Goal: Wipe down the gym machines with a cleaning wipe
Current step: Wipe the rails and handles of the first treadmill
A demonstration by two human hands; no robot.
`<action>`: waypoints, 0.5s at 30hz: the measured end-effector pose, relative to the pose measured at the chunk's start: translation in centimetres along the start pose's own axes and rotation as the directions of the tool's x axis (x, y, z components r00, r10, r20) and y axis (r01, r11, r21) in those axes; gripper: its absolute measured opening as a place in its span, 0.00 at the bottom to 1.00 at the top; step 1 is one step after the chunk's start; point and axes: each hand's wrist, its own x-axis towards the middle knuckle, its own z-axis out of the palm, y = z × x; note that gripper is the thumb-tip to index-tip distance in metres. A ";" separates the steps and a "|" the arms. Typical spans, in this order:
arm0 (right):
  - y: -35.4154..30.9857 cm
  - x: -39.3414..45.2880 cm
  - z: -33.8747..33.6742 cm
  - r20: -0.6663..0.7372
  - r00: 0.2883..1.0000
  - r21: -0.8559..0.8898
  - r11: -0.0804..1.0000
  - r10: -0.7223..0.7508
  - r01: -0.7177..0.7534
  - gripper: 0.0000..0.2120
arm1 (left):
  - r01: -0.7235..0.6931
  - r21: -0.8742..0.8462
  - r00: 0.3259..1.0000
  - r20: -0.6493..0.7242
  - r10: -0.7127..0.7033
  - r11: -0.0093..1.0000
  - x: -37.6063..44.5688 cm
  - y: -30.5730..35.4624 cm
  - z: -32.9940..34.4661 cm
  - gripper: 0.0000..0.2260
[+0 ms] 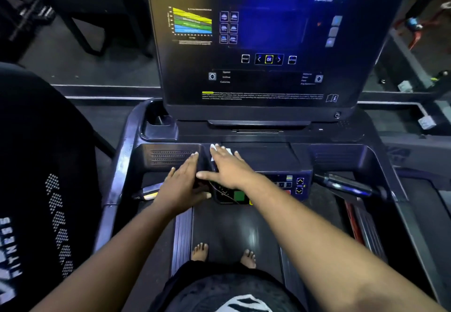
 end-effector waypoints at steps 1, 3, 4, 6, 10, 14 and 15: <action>-0.4 0.7 0.1 0.002 1.000 -0.028 1.000 0.013 -0.013 0.51 | -0.003 0.008 1.000 0.002 0.003 1.000 0.1 -0.5 -0.2 0.54; -1.2 1.3 0.7 -0.006 0.999 -0.123 0.992 0.033 -0.033 0.53 | -0.028 0.027 1.000 0.012 0.028 0.999 0.3 -1.4 -0.6 0.55; -1.6 0.9 1.2 -0.023 0.999 -0.166 0.985 0.034 -0.037 0.54 | -0.046 0.029 0.999 0.022 0.046 0.999 0.4 -1.8 -0.7 0.55; -1.8 -0.8 2.6 -0.091 0.996 -0.241 0.970 -0.014 -0.009 0.53 | -0.095 0.044 0.995 0.047 0.093 0.995 0.6 -2.2 -0.6 0.56; 0.3 -5.7 7.5 -0.360 0.927 -0.395 0.918 -0.107 -0.047 0.52 | -0.257 0.158 0.964 0.111 0.242 0.953 0.6 -1.9 0.6 0.58; 3.0 -7.3 10.8 -0.463 0.877 -0.325 0.897 0.125 -0.300 0.56 | -0.367 0.245 0.928 0.163 0.335 0.897 0.1 -0.6 1.4 0.58; 2.7 -7.2 11.1 -0.471 0.867 -0.293 0.898 0.164 -0.329 0.57 | -0.367 0.244 0.928 0.159 0.336 0.898 0.0 -0.6 1.6 0.58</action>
